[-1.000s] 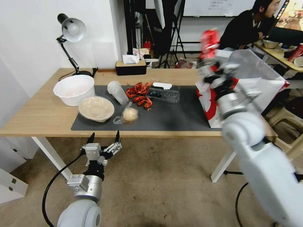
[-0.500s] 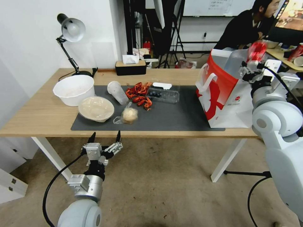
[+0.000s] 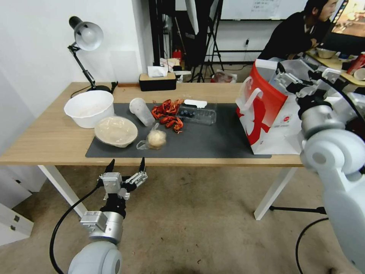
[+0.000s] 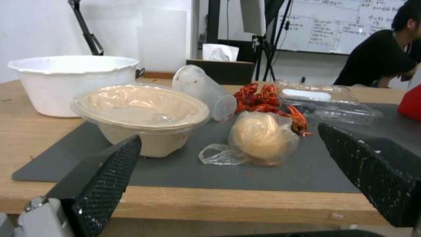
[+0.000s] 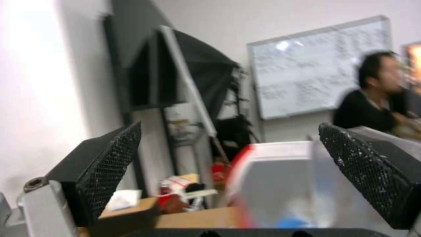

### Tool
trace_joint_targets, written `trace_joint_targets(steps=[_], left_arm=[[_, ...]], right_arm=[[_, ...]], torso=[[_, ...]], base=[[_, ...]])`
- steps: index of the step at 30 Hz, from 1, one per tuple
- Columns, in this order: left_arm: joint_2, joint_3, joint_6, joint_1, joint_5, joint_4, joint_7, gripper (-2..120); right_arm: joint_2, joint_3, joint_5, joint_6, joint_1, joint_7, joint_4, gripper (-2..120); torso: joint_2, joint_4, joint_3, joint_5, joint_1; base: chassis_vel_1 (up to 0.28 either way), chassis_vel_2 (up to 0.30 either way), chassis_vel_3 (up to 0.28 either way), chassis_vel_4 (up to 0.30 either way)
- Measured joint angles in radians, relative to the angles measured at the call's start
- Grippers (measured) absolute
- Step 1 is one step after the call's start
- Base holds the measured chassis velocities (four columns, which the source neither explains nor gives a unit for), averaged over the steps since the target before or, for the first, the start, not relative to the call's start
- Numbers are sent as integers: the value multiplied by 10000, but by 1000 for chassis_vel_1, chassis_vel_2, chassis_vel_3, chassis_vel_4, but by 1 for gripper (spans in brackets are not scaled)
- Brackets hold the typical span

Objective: Pick up the trash from the table and place it into the takeout bag.

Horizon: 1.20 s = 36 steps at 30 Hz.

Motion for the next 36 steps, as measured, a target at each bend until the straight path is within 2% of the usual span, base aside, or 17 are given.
trace_joint_targets(steps=[2, 3, 6, 7, 11, 16, 27, 36], left_arm=[[13, -11, -16, 1, -9, 0, 0, 100], [13, -11, -16, 1, -9, 0, 0, 100], [41, -19, -22, -25, -29, 2, -3, 100], [41, -19, -22, -25, -29, 2, -3, 100], [66, -21, -43, -54, -46, 63, -8, 100], [97, -40, -95, -89, -74, 139, -24, 100], [109, -51, -135, -157, -79, 230, -45, 100], [118, -26, -138, -227, -61, 278, -42, 100]], right_arm=[[32, -50, -784, 481, -802, -684, 486, 100], [32, -50, -784, 481, -802, -684, 486, 100], [391, -239, -2631, 1271, -2534, -1319, 1078, 100], [391, -239, -2631, 1271, -2534, -1319, 1078, 100], [871, -319, -4335, 2134, -4376, -1365, 1231, 100], [1225, -430, -5311, 3034, -5758, -994, 819, 100], [1571, -705, -5437, 3929, -6907, -560, -668, 100], [1662, -740, -5521, 4056, -6973, -558, -902, 100]], torso=[[0, -1, -1, -2, 0], [0, -1, -1, -2, 0], [0, -1, -2, 0, -1], [0, -1, -2, 0, -1], [0, -1, -2, 2, -1], [0, -1, -2, 0, -1], [-1, 0, -1, 1, 0], [-1, 0, -1, 1, -1]], base=[[0, 0, 0, 0], [0, 0, 0, 0], [0, 0, 0, 0], [0, 0, 0, 0], [0, 0, 0, 0], [0, 0, 0, 0], [0, 0, 0, 0], [0, 0, 0, 0]])
